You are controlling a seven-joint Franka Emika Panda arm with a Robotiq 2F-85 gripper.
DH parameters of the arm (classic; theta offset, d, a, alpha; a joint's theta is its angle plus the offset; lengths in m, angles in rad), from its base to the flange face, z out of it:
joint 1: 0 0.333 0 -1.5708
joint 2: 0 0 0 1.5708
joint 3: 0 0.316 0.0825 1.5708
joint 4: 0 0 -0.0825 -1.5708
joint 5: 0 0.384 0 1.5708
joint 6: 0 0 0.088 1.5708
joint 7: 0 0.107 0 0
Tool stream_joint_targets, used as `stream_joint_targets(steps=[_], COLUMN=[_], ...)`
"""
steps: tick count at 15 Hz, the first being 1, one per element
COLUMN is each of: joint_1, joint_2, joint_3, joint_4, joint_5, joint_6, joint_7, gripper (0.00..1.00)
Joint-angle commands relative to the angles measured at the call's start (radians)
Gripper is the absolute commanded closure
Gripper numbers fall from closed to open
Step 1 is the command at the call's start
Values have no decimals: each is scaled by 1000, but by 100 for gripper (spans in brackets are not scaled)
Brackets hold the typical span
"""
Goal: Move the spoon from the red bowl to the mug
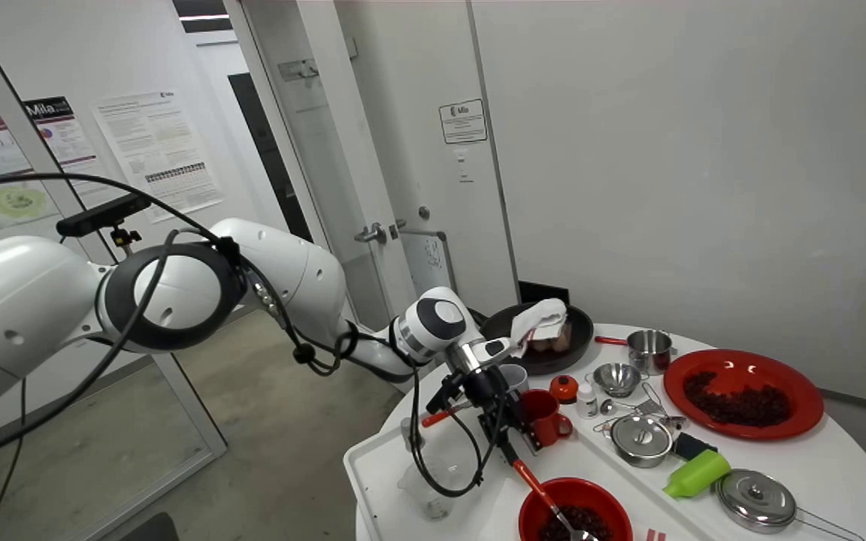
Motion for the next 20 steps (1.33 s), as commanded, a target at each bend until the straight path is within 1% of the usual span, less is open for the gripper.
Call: stream_joint_targets(steps=[1, 2, 3, 4, 6, 11, 13, 14, 16, 20], joint_1=[-2, -2, -3, -3, -4, -6, -5, -5, 1, 10], joint_2=[11, 12, 14, 14, 15, 14, 11, 10, 3, -51], joint_3=[-9, -9, -9, -9, -9, -7, -8, -9, -17, -30], joint_4=[1, 2, 3, 3, 4, 2, -1, -3, -9, -54], joint_5=[-10, -10, -10, -10, -10, -7, -7, -8, -12, -15], joint_6=[18, 17, 18, 18, 17, 15, 17, 18, 17, 56], joint_7=[8, 7, 6, 6, 4, 2, 4, 4, 13, 36], gripper=[26, 28, 32, 41, 55, 95, 96, 92, 92, 92])
